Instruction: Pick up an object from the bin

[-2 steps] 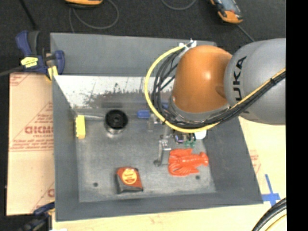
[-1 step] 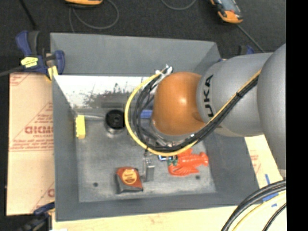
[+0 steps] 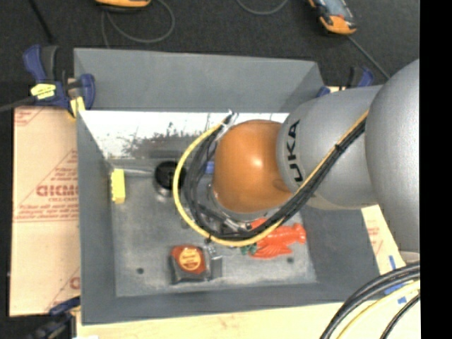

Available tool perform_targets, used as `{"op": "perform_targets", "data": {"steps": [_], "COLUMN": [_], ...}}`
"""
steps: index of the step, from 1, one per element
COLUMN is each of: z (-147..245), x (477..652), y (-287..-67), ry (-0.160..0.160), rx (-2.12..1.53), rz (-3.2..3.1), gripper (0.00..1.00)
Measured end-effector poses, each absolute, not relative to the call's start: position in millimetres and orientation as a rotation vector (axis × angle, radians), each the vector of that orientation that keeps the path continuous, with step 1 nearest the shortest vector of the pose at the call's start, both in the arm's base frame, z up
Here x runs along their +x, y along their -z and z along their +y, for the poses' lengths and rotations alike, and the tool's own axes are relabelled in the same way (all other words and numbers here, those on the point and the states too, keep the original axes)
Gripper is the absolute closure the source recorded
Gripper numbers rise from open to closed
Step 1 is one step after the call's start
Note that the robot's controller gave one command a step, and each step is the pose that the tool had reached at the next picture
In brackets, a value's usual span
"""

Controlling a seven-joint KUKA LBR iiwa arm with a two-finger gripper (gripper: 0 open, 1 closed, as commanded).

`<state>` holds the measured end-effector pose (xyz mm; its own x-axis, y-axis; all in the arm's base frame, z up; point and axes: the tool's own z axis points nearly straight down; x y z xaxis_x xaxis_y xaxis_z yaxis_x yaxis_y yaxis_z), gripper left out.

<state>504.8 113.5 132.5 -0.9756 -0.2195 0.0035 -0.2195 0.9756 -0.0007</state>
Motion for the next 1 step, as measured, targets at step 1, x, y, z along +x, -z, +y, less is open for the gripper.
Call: {"op": "perform_targets", "data": {"steps": [1], "z": [137.0], "x": [473.6], "y": [-136.4], "ry": [0.001], "rx": [0.458], "rz": [-3.108], "gripper": [0.0]}}
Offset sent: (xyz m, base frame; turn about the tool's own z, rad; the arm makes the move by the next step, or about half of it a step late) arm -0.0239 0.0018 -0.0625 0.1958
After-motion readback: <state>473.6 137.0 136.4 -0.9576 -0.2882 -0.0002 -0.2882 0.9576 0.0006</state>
